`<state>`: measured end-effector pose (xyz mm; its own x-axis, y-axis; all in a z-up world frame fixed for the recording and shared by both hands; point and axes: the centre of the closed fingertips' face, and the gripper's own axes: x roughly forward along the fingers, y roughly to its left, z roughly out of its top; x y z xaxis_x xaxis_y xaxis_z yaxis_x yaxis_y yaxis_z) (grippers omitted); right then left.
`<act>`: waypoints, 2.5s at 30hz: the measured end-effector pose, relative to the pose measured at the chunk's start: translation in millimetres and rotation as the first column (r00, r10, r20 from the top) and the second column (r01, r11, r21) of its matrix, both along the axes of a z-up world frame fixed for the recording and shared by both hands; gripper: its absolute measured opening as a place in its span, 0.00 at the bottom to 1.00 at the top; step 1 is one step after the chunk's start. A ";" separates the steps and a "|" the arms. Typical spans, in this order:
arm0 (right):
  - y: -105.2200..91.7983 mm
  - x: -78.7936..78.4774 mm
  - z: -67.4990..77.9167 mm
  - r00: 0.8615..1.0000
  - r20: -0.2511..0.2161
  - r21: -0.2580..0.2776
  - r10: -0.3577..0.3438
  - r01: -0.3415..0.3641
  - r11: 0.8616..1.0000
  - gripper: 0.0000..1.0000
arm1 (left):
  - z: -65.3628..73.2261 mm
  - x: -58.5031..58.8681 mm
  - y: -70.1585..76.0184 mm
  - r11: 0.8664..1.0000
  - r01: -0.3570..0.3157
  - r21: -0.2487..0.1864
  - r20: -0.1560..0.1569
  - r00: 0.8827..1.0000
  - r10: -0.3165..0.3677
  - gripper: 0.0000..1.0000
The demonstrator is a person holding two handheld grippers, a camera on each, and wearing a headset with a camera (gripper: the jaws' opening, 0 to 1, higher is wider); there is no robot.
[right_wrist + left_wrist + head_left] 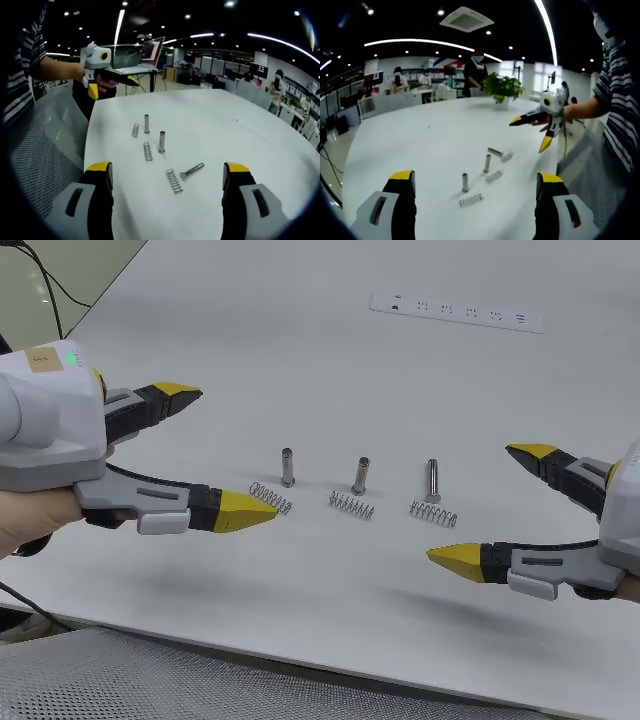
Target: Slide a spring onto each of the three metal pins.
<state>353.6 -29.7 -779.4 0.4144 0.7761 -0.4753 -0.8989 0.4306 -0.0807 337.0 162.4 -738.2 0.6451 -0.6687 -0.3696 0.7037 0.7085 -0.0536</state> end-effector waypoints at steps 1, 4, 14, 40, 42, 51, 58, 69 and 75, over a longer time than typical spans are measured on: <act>0.4 0.0 0.1 1.000 0.000 0.001 0.000 0.000 1.000 0.91 | -0.2 -0.1 0.2 1.000 0.001 0.003 0.000 1.000 -0.001 0.98; 1.0 -0.6 -0.5 1.000 -0.002 0.000 0.001 -0.001 1.000 0.91 | 0.1 0.0 0.7 1.000 0.000 0.003 0.001 1.000 0.000 0.98; 0.6 -0.1 -0.2 1.000 -0.001 0.000 0.002 -0.002 1.000 0.90 | -0.1 -0.2 2.1 1.000 -0.003 0.003 0.000 1.000 0.003 0.98; 5.4 -2.4 3.2 1.000 0.003 -0.007 0.017 -0.017 1.000 0.90 | 2.9 -0.8 4.8 1.000 -0.007 0.009 -0.003 1.000 0.007 0.98; 5.1 -2.7 3.3 1.000 0.004 -0.007 0.017 -0.017 1.000 0.90 | 2.5 -1.2 4.7 1.000 -0.005 0.012 -0.003 1.000 0.005 0.98; 3.2 -4.0 2.5 1.000 -0.003 -0.004 0.015 -0.015 1.000 0.89 | 0.0 -3.2 4.8 1.000 -0.001 0.014 -0.012 1.000 0.002 0.98; 0.0 -3.6 3.1 1.000 -0.002 -0.001 0.000 0.000 1.000 0.89 | -2.9 -2.7 4.2 1.000 0.004 0.019 -0.020 1.000 -0.004 0.98; -5.4 -2.2 1.3 1.000 0.000 -0.006 -0.012 0.012 1.000 0.88 | -3.6 -0.9 2.4 1.000 0.007 0.014 -0.023 1.000 -0.006 0.98; -5.5 -2.5 -1.3 1.000 -0.008 -0.007 -0.010 0.010 1.000 0.87 | -4.5 -1.0 2.6 1.000 0.004 0.010 -0.026 1.000 -0.004 0.98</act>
<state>351.1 -35.1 -780.7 0.4184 0.7684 -0.4841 -0.8952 0.4389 -0.0772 336.0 165.0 -742.7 0.6326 -0.6674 -0.3930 0.7050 0.7063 -0.0647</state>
